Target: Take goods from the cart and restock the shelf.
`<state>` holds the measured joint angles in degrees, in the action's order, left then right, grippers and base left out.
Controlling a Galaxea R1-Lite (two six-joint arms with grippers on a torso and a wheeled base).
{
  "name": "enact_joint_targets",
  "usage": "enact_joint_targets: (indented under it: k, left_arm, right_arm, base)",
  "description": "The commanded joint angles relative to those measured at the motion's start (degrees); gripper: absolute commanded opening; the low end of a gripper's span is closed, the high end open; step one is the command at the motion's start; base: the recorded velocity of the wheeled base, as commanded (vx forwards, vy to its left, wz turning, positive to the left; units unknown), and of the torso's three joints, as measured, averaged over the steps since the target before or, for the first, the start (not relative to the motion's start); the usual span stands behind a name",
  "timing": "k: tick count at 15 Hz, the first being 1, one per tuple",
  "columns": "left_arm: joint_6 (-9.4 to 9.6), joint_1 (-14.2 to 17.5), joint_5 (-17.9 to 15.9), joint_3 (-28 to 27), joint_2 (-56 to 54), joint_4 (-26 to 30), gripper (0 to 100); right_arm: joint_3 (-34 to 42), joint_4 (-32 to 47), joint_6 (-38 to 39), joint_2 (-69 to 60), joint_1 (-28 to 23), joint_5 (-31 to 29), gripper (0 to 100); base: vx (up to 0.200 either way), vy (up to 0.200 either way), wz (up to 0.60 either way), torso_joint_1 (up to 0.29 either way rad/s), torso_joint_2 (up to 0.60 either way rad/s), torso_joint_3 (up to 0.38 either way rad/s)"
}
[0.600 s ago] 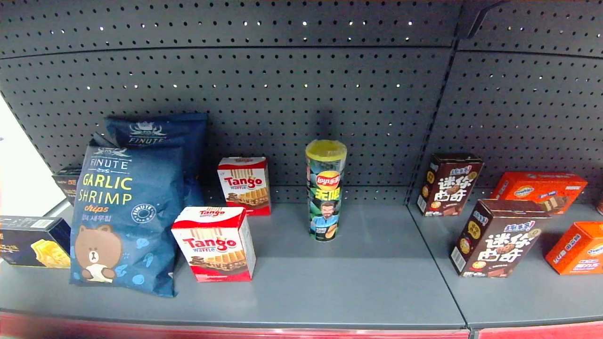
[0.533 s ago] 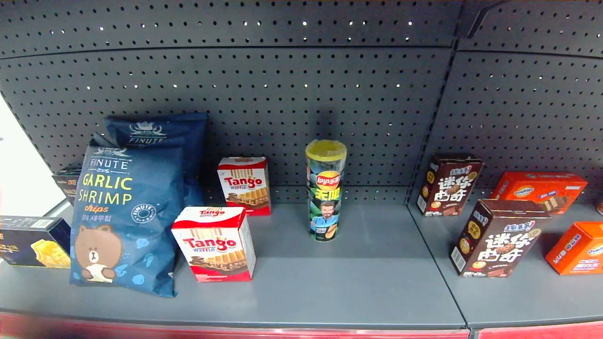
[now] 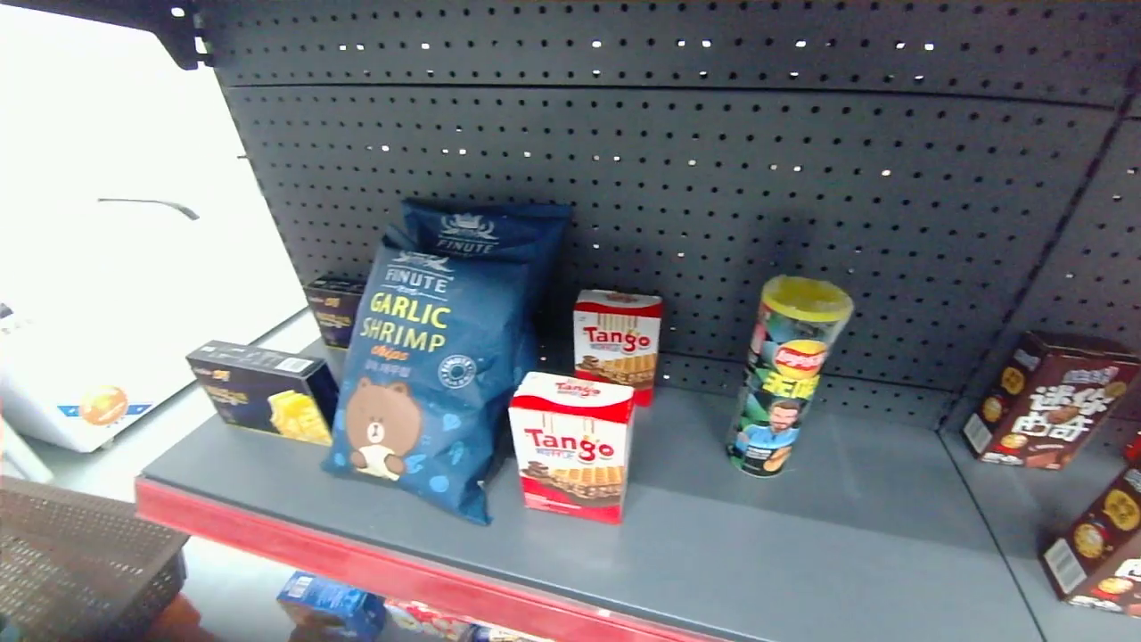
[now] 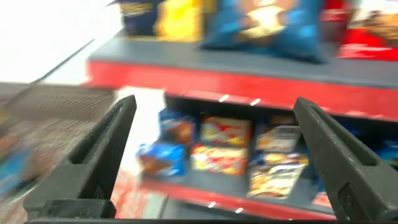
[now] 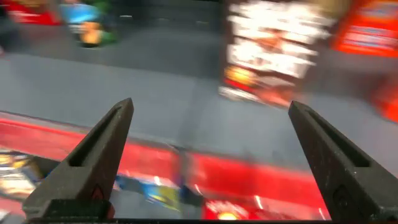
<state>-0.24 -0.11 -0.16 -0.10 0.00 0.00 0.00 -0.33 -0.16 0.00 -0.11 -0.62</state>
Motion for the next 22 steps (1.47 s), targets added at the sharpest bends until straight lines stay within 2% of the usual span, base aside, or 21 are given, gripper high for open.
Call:
enact_joint_targets:
  k: [1,11,16,17,18,19,21,22]
  left_arm:
    - [-0.02,0.02,-0.02,0.01,0.00,0.00,100]
    - [-0.02,0.02,0.25,0.01,0.00,0.00,100]
    - [0.51,-0.07,-0.19,0.01,0.00,0.00,100]
    - [0.68,0.02,1.21,0.01,0.00,0.00,100]
    - [1.74,0.02,1.92,-0.34,0.00,0.00,100]
    - [7.28,-0.33,1.92,-6.32,4.04,2.20,100]
    - [7.10,-0.86,2.18,-18.62,19.86,5.63,100]
    - [7.01,-0.77,2.27,-20.73,23.82,5.54,100]
  right_arm:
    - [0.00,-0.02,-0.02,0.00,0.02,0.01,100]
    - [0.00,-0.02,0.07,0.00,0.02,-0.08,100]
    - [0.00,-0.02,0.16,0.00,0.02,-0.08,100]
    - [0.00,-0.02,0.16,0.00,0.02,-0.08,100]
    - [0.00,-0.02,0.16,0.00,0.02,-0.08,100]
    - [0.00,-0.02,0.16,0.00,0.02,-0.08,100]
    - [0.00,-0.02,0.16,0.00,0.02,-0.08,100]
    - [0.00,-0.02,0.16,0.00,0.02,-0.08,100]
  base:
    - [0.000,0.000,0.60,-0.002,0.00,0.002]
    - [0.000,0.000,0.60,0.002,0.00,0.003]
    - [0.000,0.000,0.00,0.000,0.00,0.000]
    - [0.000,0.000,0.00,0.000,0.00,0.000]
    - [0.000,0.000,0.00,0.000,0.00,0.000]
    - [0.000,0.000,0.00,0.000,0.00,0.000]
    - [0.000,0.000,0.00,0.000,0.00,0.000]
    - [0.000,0.000,0.00,0.000,0.00,0.000]
